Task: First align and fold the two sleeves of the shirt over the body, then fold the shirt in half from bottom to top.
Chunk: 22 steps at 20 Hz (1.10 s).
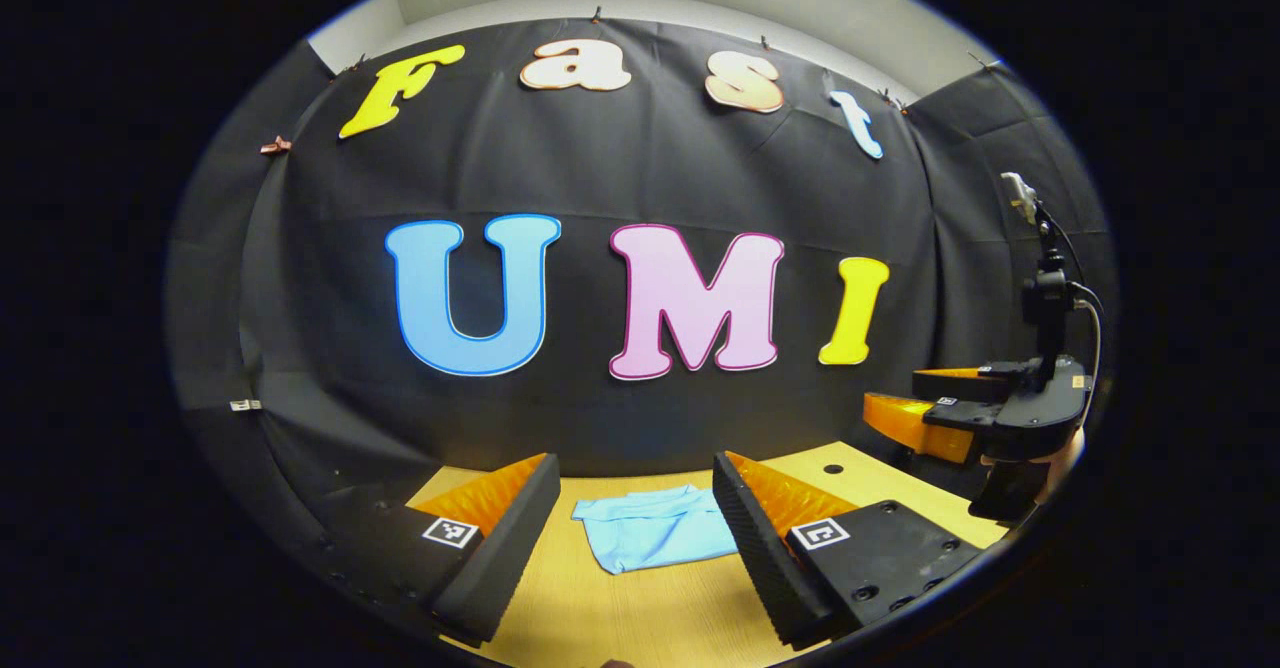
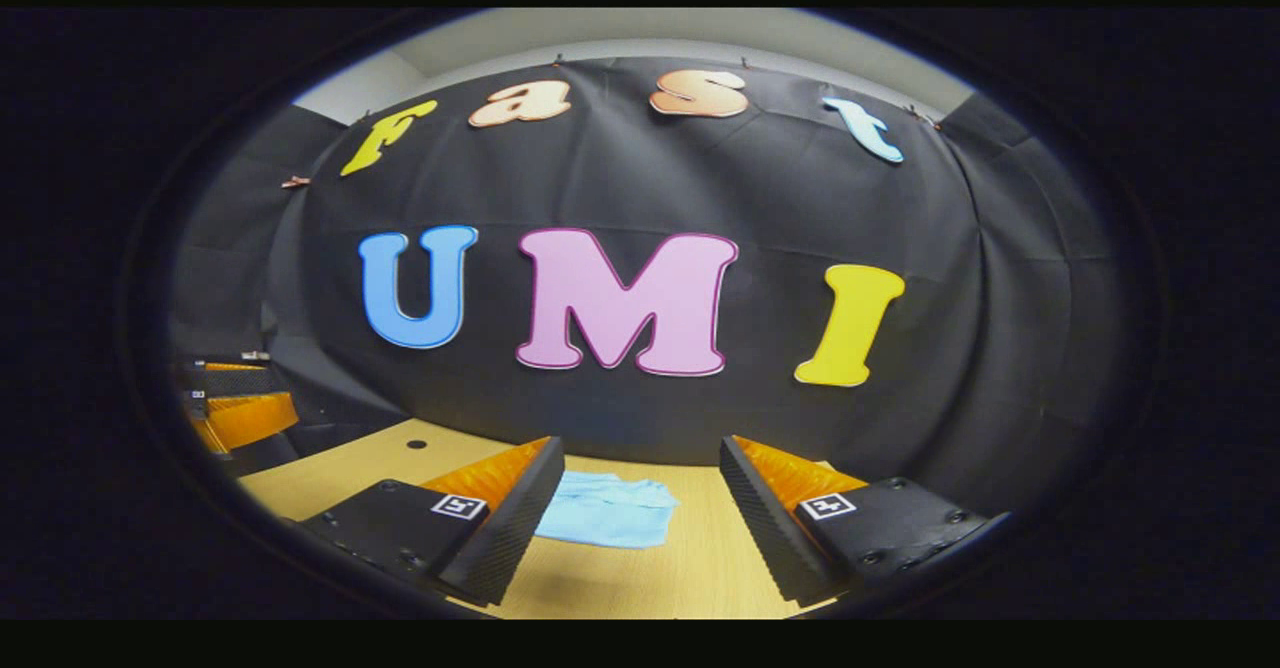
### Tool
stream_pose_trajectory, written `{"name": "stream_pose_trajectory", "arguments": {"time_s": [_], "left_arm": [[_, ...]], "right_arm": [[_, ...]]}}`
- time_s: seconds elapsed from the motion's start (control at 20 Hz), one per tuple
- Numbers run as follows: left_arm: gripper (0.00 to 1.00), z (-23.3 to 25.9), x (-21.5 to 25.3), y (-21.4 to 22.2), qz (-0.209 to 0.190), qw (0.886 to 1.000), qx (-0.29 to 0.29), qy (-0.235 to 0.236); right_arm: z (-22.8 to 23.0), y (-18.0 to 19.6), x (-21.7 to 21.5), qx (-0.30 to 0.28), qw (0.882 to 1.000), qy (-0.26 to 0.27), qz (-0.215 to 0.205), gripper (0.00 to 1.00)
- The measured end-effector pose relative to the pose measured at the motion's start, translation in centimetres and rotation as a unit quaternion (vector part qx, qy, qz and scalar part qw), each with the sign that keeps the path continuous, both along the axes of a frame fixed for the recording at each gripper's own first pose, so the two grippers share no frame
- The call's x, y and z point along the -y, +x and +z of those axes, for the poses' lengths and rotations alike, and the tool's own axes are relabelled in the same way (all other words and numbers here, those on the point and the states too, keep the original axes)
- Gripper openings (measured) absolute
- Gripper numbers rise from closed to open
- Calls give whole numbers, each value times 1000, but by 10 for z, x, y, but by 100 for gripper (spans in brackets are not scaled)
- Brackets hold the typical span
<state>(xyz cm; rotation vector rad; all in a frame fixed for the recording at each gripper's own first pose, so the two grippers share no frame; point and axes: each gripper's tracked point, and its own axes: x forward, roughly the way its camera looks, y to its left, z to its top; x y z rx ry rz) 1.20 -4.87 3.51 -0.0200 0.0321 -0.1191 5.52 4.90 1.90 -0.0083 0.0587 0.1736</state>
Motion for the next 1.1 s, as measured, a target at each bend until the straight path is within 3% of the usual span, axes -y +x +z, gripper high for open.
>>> {"name": "stream_pose_trajectory", "arguments": {"time_s": [0.3, 0.6, 0.75, 1.1], "left_arm": [[98, 15, 5, -78, -2, 1000, 7, -2], [98, 22, -2, -134, 18, 1000, 12, -21], [98, 16, -2, -151, 27, 999, 8, -41], [98, 17, -9, -158, 33, 999, 15, -30]], "right_arm": [[31, -84, 19, 28, 1000, 10, -8, 97], [25, -146, 48, 8, 999, 32, -33, 97], [22, -162, 49, 10, 999, 29, -41, 97], [19, -172, 39, -1, 999, 28, -34, 97]]}}
